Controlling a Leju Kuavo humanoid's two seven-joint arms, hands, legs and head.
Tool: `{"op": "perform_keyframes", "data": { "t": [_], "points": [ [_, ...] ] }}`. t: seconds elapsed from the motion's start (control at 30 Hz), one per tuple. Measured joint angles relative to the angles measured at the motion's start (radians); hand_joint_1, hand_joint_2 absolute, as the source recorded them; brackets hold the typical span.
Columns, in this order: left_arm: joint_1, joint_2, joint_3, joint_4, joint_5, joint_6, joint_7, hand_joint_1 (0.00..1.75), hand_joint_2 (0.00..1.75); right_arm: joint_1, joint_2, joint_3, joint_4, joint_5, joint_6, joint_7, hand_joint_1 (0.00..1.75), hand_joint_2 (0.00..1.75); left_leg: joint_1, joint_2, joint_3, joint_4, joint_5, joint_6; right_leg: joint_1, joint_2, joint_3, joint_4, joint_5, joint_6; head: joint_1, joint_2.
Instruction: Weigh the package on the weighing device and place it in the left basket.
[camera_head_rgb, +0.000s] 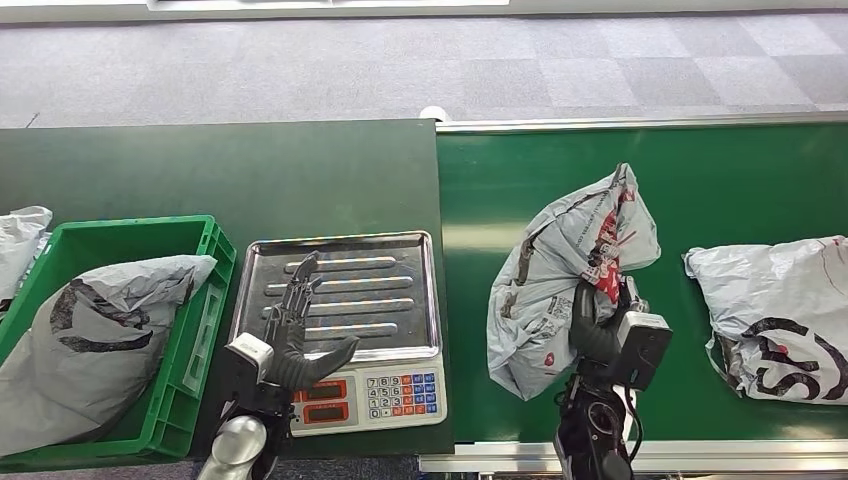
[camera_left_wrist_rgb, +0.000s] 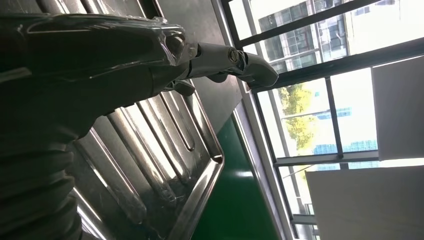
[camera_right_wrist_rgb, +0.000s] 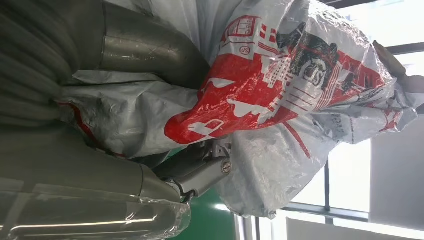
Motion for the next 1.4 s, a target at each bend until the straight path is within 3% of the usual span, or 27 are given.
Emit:
{"op": "perform_keyframes", "data": {
  "t": [0.2, 0.4, 0.6, 0.8, 1.03, 1.4],
  "points": [
    [0.0, 0.0, 0.0, 0.0, 0.012, 0.004, -0.023, 0.0, 1.75, 0.046, 0.006, 0.0, -0.134, -0.007, -0.061, -0.032, 1.75, 1.75, 0.0, 0.0, 0.0, 0.0, 0.0, 0.0, 0.0, 0.0, 0.0, 0.0, 0.0, 0.0, 0.0, 0.0],
    [-0.001, -0.009, 0.014, -0.038, 0.092, 0.072, -0.117, 0.0, 1.75, 0.029, -0.005, 0.059, -0.193, 0.131, -0.09, -0.031, 1.75, 1.75, 0.0, 0.0, 0.0, 0.0, 0.0, 0.0, 0.0, 0.0, 0.0, 0.0, 0.0, 0.0, 0.0, 0.0],
    [-0.005, -0.019, 0.024, -0.079, 0.153, 0.146, -0.174, 0.0, 1.75, -0.051, -0.031, 0.168, -0.188, 0.315, -0.06, 0.044, 1.75, 1.75, 0.0, 0.0, 0.0, 0.0, 0.0, 0.0, 0.0, 0.0, 0.001, 0.0, 0.0, 0.0, 0.0, 0.0],
    [-0.005, -0.019, 0.042, -0.116, 0.212, 0.22, -0.186, 0.0, 1.75, -0.169, -0.069, 0.31, -0.095, 0.515, -0.008, 0.136, 1.75, 1.75, 0.0, 0.001, 0.0, 0.0, 0.0, 0.0, 0.0, 0.0, 0.0, 0.001, 0.0, 0.0, 0.0, 0.0],
    [-0.004, -0.017, 0.051, -0.149, 0.229, 0.234, -0.186, 0.0, 1.75, -0.335, -0.092, 0.478, 0.093, 0.572, 0.028, 0.173, 1.75, 1.75, 0.0, 0.0, 0.0, 0.0, 0.001, 0.0, 0.0, 0.0, 0.0, 0.001, 0.0, 0.0, 0.0, 0.0],
    [-0.003, -0.017, 0.056, -0.161, 0.229, 0.235, -0.186, 0.0, 1.75, -0.387, -0.101, 0.536, 0.17, 0.556, 0.061, 0.183, 1.75, 1.75, 0.0, 0.0, -0.001, 0.0, 0.001, 0.0, 0.0, 0.0, 0.0, 0.001, 0.0, 0.0, 0.0, 0.0]
  ]
}}
